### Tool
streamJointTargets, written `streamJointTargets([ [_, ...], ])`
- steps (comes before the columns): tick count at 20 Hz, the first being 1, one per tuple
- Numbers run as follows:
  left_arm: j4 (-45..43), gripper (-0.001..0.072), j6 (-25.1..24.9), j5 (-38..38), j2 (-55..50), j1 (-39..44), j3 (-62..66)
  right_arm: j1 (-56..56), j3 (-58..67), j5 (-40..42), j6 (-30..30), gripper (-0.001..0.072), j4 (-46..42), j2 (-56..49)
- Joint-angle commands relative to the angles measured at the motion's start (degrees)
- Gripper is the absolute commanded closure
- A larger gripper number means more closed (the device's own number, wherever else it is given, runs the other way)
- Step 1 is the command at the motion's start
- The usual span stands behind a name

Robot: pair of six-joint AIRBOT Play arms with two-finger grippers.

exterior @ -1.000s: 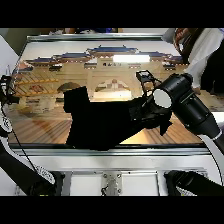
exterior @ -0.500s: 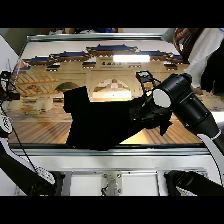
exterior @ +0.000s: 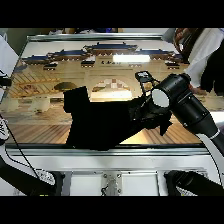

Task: Fold the clothes and pants, and hang the long-sleeved shirts on hangers.

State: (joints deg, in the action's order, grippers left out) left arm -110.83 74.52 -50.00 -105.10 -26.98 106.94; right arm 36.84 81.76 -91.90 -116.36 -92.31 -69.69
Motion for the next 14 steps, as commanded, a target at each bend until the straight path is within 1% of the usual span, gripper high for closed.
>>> streamJointTargets([
  [1,0.04,0.0689,5.16,0.0,5.75,2.19,0.07,0.04,-0.02,-0.02,0.0,0.0687,0.02,-0.02],
  [2,1.16,0.0688,6.38,-0.7,7.65,3.19,0.07,0.04,-0.02,-0.02,0.0,0.0687,0.02,-0.02],
  [6,11.15,0.0687,6.49,-8.04,15.28,9.2,0.07,0.04,-0.02,-0.02,0.0,0.0688,0.02,-0.02],
  [11,17.88,0.0686,6.14,-12.41,23.1,19.26,0.07,0.04,-0.02,0.0,0.0,0.0688,0.02,-0.02],
  [12,19.39,0.0686,4.83,-13.49,24.22,21.11,0.07,0.04,-0.02,-0.02,0.0,0.0687,0.02,-0.02],
  [13,21.18,0.0687,1.6,-15.19,25.18,22.86,0.07,0.04,-0.02,-0.02,0.0,0.0688,0.02,-0.02],
  [14,23.26,0.0687,-3.04,-17.7,25.94,24.28,0.07,0.04,-0.02,-0.02,0.0,0.0687,0.02,-0.02],
])
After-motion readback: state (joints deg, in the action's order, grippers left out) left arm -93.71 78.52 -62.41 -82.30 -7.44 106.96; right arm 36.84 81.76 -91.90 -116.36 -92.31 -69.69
